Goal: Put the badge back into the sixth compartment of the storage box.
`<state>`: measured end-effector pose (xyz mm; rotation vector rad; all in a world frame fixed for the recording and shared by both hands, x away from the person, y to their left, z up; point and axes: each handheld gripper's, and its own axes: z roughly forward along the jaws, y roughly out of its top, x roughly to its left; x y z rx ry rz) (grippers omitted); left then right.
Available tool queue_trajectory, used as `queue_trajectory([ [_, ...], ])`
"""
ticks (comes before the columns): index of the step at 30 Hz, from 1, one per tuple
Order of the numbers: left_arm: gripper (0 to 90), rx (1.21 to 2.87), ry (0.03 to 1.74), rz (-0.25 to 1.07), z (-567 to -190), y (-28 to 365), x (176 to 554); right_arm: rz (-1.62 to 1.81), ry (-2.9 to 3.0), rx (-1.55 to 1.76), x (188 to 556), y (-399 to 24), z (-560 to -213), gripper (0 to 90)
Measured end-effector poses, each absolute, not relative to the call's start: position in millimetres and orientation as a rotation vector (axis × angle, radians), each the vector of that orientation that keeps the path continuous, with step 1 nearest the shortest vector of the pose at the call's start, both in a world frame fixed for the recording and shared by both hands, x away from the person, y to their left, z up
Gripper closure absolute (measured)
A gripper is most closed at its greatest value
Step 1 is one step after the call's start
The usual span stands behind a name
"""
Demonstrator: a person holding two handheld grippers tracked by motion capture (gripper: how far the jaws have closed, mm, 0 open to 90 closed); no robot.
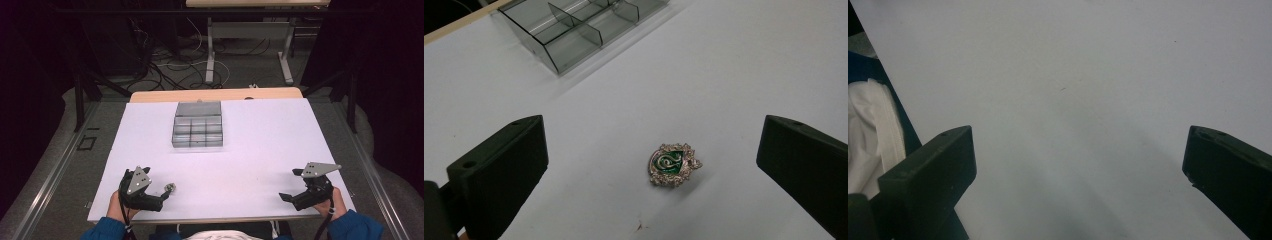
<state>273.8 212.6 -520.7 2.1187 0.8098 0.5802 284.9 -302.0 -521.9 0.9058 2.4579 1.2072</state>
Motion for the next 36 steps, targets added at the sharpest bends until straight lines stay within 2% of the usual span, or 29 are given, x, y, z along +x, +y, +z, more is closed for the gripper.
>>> queue_trajectory([
  [26,0.1,2.200,0.806,0.560,-521,195,276,1.182,2.495,0.911,288,-299,-523,0.3],
  [36,0.3,2.280,0.816,0.546,-528,181,285,1.178,2.494,0.905,289,-298,-524,0.4],
])
